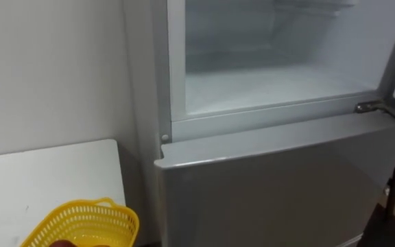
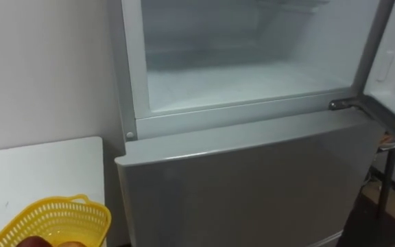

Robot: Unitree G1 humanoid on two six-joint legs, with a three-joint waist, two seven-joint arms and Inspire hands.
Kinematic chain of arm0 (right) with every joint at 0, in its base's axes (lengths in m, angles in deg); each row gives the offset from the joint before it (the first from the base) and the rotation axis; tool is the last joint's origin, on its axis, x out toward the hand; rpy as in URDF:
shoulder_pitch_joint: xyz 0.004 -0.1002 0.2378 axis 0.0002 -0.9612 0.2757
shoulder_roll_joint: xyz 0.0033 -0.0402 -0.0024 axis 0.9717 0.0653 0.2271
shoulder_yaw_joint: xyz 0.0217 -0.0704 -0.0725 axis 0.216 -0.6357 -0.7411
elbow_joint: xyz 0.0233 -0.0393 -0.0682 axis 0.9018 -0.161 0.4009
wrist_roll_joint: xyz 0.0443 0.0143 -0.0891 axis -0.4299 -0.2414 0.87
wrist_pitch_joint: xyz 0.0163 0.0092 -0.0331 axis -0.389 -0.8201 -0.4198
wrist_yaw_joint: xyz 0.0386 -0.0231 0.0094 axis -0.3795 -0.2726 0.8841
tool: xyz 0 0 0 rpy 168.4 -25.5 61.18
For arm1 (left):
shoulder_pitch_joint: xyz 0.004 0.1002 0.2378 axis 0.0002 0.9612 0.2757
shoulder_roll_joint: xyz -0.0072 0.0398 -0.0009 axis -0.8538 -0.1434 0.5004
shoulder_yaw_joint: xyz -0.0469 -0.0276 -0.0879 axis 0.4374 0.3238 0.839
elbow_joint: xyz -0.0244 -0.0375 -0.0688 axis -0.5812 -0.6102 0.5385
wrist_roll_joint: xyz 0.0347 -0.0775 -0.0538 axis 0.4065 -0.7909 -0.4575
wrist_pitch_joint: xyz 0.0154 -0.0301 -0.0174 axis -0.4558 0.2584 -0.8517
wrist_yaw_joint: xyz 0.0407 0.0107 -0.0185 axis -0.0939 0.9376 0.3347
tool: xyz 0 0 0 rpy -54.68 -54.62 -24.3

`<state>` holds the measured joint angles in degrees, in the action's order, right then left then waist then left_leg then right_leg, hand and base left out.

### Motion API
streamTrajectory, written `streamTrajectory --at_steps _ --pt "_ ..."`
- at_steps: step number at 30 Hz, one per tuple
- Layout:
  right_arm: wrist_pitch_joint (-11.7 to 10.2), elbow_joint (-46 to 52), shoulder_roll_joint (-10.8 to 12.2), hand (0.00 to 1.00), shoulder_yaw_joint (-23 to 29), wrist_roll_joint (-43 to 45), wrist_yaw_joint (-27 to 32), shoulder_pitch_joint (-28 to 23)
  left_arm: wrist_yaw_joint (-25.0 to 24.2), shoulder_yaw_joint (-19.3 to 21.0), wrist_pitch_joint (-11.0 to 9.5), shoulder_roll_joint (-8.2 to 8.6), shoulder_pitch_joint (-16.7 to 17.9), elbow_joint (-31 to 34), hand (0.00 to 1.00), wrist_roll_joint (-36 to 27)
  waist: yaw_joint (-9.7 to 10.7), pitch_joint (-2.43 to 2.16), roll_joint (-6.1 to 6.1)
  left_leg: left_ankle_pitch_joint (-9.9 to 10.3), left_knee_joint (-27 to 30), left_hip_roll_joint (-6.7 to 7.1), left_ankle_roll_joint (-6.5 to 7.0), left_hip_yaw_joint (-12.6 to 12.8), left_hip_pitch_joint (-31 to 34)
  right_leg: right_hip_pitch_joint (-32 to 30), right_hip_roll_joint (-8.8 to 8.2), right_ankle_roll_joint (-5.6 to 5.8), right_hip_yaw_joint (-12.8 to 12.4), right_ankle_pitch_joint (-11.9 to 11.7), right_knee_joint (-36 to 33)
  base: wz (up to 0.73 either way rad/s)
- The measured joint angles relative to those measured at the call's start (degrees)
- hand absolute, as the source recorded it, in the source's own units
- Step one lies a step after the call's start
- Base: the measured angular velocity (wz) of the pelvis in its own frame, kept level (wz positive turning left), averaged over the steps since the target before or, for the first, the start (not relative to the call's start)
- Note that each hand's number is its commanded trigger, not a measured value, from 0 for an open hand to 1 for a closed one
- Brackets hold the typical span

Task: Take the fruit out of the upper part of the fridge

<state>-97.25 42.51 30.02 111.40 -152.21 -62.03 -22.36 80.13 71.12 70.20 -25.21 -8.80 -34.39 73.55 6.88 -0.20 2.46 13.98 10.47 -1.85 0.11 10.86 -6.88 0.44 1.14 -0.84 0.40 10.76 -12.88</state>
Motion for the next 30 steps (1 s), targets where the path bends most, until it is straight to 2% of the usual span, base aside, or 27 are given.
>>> streamTrajectory --at_steps 6,11,14,18,21,24,28,30 --pt "-1.2 5.7 -1.5 0.00 0.4 2.5 -1.1 1.7 -0.3 1.6 -1.4 0.16 0.0 -1.0 0.00 0.5 -0.2 -0.03 -0.08 0.0 0.0 0.01 0.00 -0.1 0.2 -0.1 -0.04 -0.03 0.2 0.0 0.1 -0.01" --pt "-1.1 8.1 -2.0 0.00 -0.8 7.6 -2.1 3.0 -0.1 2.0 -1.4 0.53 -0.4 -1.5 0.00 0.5 -0.7 0.02 -0.02 0.0 0.0 -0.01 0.00 0.0 0.0 -0.2 0.02 -0.13 -0.1 0.1 -1.1 -0.04" --pt "-0.3 11.6 -2.7 0.00 -1.0 9.2 -2.8 3.1 0.0 2.3 -1.6 0.73 -0.6 -2.1 0.00 0.6 -0.9 0.05 0.12 0.0 0.0 -0.01 0.00 0.1 0.1 -0.2 -0.01 -0.16 0.0 0.1 -1.2 0.00" --pt "0.9 12.2 -2.7 0.00 -2.0 18.0 -5.3 3.1 -0.2 3.1 -1.7 0.95 -0.5 -2.3 0.00 0.6 -1.1 0.22 0.39 0.0 0.0 0.20 0.00 -0.1 -0.4 -0.5 -0.19 -0.04 0.1 0.6 -1.8 0.05" --pt "0.8 13.9 -2.9 0.00 -3.2 26.4 -5.6 3.2 -0.7 2.9 -2.3 0.92 -0.3 -2.7 0.00 0.4 -1.3 0.28 0.56 0.0 0.4 0.19 0.00 -0.2 -0.6 -0.2 -0.19 -0.05 0.0 0.8 -2.0 0.00" --pt "0.8 15.0 -5.3 0.00 -3.9 33.6 -9.2 3.4 -2.1 2.9 -3.4 0.88 -0.3 -4.4 0.00 0.3 -1.2 0.29 1.10 0.0 0.8 0.03 0.00 -0.1 -0.5 0.0 -0.09 -0.25 0.0 0.6 -1.9 -0.03" --pt "2.4 14.7 -7.3 0.00 -6.6 41.1 -15.1 3.4 -3.4 1.9 -2.9 0.78 -0.3 -5.0 0.00 0.3 -1.2 0.30 1.79 0.0 0.8 -0.24 -0.02 0.0 -0.7 0.3 0.05 -0.41 0.1 0.5 -1.7 0.01" --pt "3.4 14.4 -7.4 0.00 -8.5 45.4 -18.2 3.3 -4.1 1.4 -2.2 0.46 -0.6 -5.0 0.00 0.5 -1.3 0.25 1.98 0.1 0.8 -0.49 -0.11 -0.2 -0.6 0.7 0.03 -0.58 0.8 0.2 -1.1 0.03"
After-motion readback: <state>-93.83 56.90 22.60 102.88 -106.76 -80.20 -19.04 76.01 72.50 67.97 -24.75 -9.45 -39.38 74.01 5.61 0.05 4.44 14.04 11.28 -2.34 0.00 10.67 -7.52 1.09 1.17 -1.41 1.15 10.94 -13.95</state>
